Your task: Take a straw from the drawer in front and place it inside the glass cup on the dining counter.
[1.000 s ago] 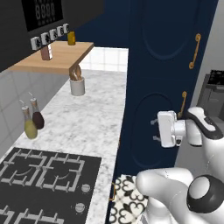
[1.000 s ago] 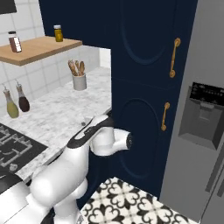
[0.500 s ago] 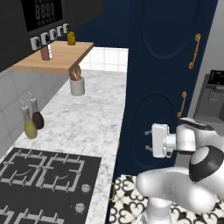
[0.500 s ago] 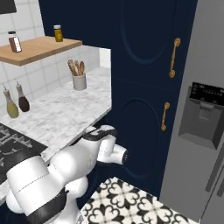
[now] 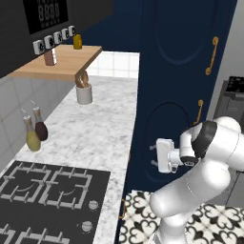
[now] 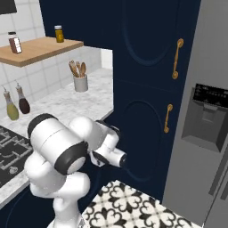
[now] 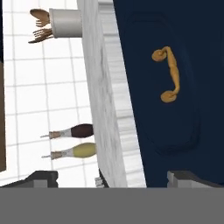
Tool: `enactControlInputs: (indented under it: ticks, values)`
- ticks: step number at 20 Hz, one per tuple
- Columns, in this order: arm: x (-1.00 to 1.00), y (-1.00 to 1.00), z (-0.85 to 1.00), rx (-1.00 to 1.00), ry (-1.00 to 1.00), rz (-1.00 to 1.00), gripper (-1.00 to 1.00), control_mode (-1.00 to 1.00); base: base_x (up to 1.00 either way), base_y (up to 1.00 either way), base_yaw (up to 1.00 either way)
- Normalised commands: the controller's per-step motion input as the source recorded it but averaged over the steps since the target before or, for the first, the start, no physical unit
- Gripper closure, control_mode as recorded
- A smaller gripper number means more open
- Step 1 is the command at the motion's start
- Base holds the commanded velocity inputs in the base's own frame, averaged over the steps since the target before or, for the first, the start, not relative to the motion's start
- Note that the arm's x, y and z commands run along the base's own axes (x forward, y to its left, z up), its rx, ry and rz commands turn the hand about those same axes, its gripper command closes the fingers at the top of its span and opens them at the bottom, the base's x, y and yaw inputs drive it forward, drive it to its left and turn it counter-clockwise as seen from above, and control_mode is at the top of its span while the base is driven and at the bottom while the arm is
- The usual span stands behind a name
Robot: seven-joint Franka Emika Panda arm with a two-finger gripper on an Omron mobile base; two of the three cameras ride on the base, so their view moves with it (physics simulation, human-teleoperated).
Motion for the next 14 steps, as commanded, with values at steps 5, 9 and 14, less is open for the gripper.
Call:
enactControlInputs:
  ticks: [5, 9, 14]
  values:
    - [0.43, 0.00, -0.42, 0.00, -0.05, 0.04, -1.00, -1.00, 0.00, 0.00, 0.00]
    - [0.14, 0.00, -0.45, 0.00, -0.08, 0.09, -1.00, -1.00, 0.00, 0.00, 0.00]
    - [0.13, 0.03, -0.40, 0.00, -0.07, 0.10, -1.00, -1.00, 0.00, 0.00, 0.00]
